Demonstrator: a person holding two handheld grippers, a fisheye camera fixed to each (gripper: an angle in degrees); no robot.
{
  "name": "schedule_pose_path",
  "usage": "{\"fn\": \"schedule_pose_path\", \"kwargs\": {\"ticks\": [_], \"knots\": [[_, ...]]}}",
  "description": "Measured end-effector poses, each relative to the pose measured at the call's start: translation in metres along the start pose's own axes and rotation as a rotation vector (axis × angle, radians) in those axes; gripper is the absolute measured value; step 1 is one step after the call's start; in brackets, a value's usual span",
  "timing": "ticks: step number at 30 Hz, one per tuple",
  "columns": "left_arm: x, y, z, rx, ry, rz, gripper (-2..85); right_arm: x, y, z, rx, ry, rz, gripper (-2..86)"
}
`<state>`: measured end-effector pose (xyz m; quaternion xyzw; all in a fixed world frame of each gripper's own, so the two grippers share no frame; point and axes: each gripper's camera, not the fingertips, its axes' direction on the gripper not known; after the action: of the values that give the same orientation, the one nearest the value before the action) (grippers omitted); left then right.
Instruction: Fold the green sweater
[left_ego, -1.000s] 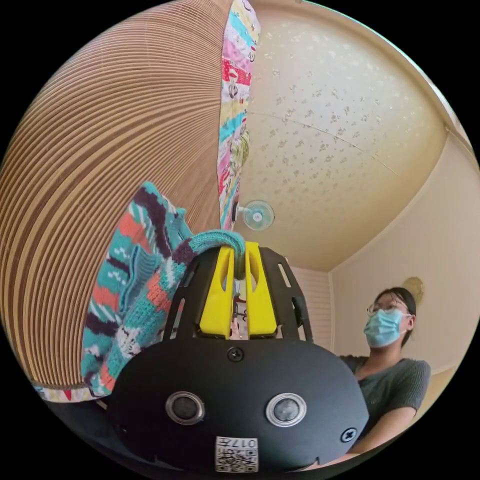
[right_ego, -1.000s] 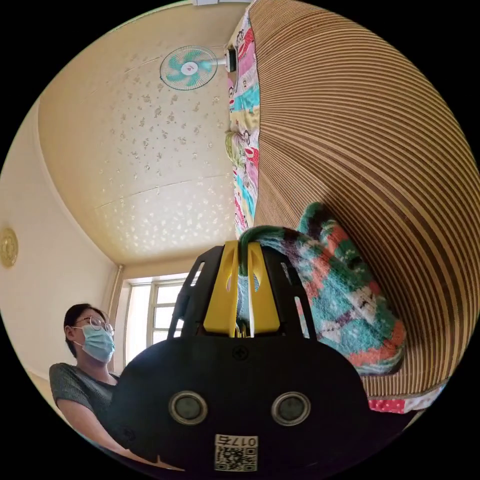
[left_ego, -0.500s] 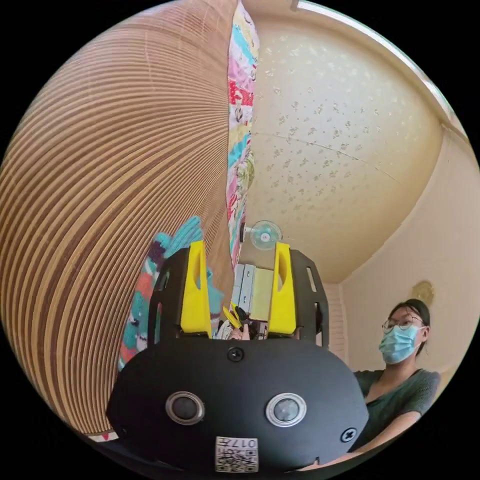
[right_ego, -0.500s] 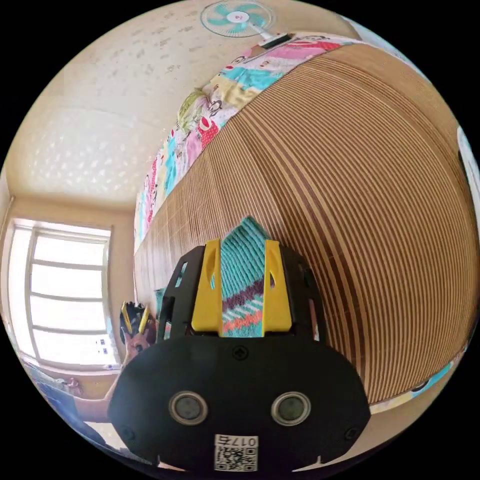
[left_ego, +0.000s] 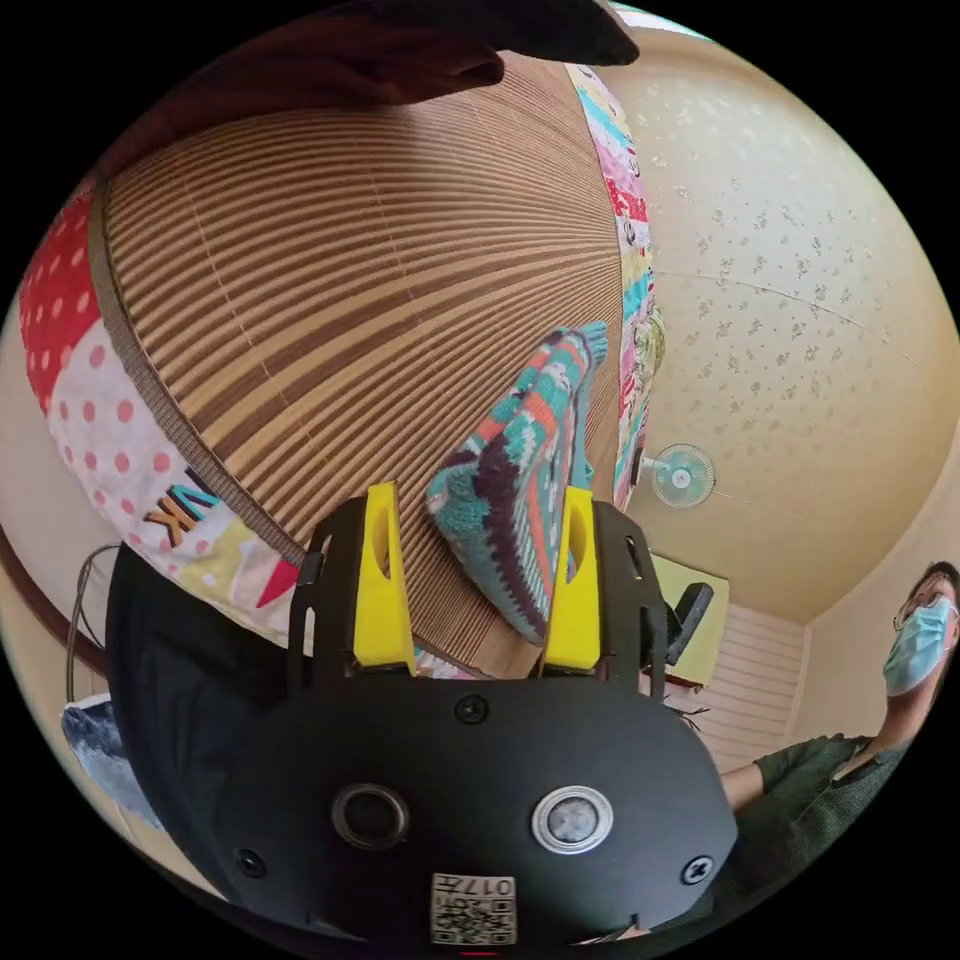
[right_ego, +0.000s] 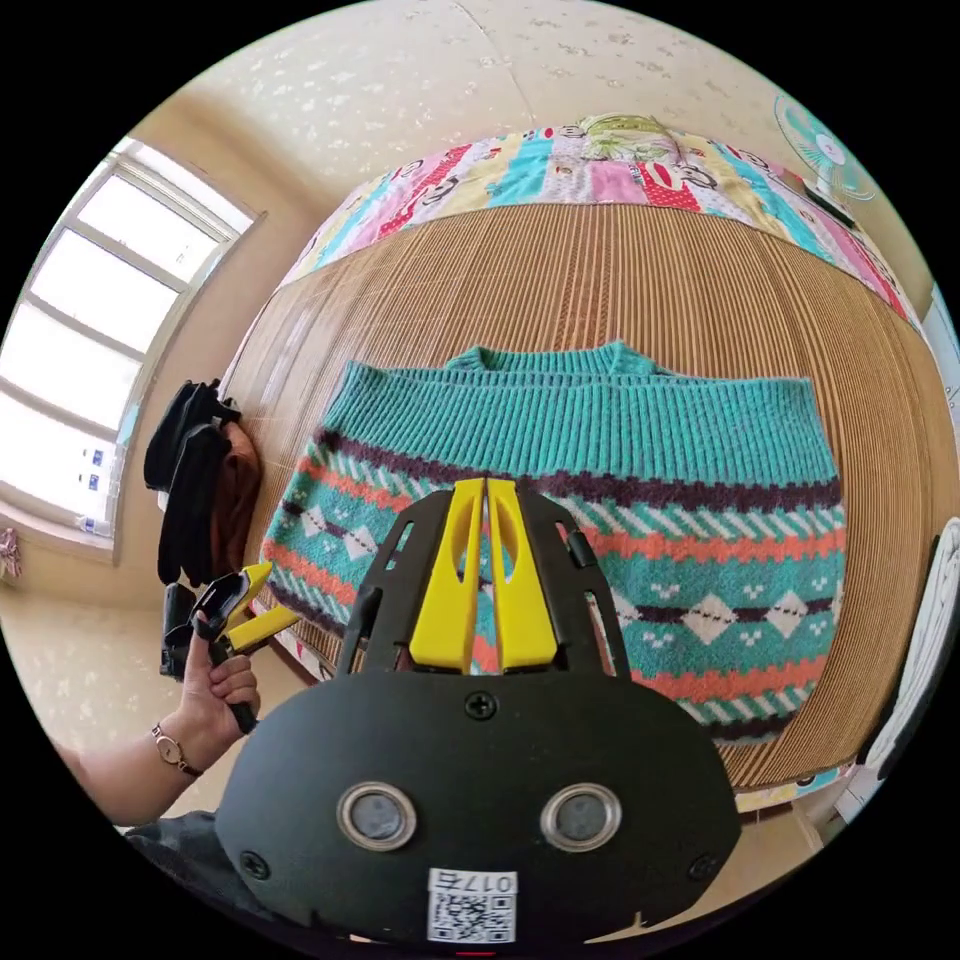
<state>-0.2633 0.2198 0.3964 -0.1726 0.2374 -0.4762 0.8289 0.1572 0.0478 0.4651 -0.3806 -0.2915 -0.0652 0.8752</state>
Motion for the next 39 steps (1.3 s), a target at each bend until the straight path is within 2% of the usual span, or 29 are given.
{"fn": "schedule_pose_path", "kwargs": {"ticks": [4,6,9,11,13,16,18,19,21,23,25,27,31,33,36,39], "knots": [[-0.011,0.004,0.024,0.029,0.015,-0.049,18.5,-0.009,-0.006,0.050,-0.146,0.073,-0.069,0.9],[-0.017,0.003,0.031,0.026,0.017,-0.064,15.8,-0.010,0.000,0.055,-0.078,0.080,-0.154,0.7],[-0.017,0.000,0.039,0.006,0.102,-0.022,12.4,-0.010,-0.007,0.054,-0.104,0.093,-0.208,0.5],[0.008,-0.002,0.046,-0.031,0.251,0.137,10.0,-0.004,-0.014,0.050,-0.137,0.063,-0.207,0.5],[0.039,0.001,0.053,-0.079,0.281,0.281,9.5,0.003,-0.021,0.035,-0.162,0.042,-0.196,0.4],[0.093,0.012,0.074,-0.183,0.269,0.494,9.0,0.024,-0.011,-0.009,-0.017,0.105,-0.082,0.4],[0.123,0.022,0.090,-0.248,0.261,0.608,8.9,0.048,0.003,-0.003,-0.128,0.136,0.004,0.4],[0.142,0.031,0.104,-0.295,0.261,0.679,8.9,0.054,0.008,0.007,-0.180,0.123,0.007,0.4],[0.172,0.051,0.130,-0.384,0.230,0.804,8.9,0.073,0.033,0.010,-0.096,0.035,-0.062,0.5],[0.208,0.084,0.167,-0.496,0.173,0.965,8.8,0.091,0.035,0.001,-0.108,-0.053,-0.063,0.5],[0.231,0.114,0.197,-0.582,0.153,1.061,8.8,0.113,0.034,-0.019,-0.134,-0.107,-0.012,0.5],[0.249,0.147,0.228,-0.669,0.123,1.162,8.8,0.154,0.057,-0.069,0.036,-0.095,0.138,0.6],[0.267,0.237,0.311,-0.822,0.011,1.333,9.3,0.246,0.125,-0.131,0.190,-0.117,0.523,0.8],[0.257,0.272,0.354,-0.869,-0.054,1.339,9.8,0.297,0.179,-0.154,0.235,-0.078,0.682,1.1],[0.219,0.317,0.421,-0.976,-0.207,1.302,11.5,0.348,0.234,-0.163,0.150,-0.065,0.832,2.2],[0.206,0.331,0.432,-0.952,-0.228,1.294,12.6,0.372,0.266,-0.182,0.206,-0.186,0.802,5.3]]}}
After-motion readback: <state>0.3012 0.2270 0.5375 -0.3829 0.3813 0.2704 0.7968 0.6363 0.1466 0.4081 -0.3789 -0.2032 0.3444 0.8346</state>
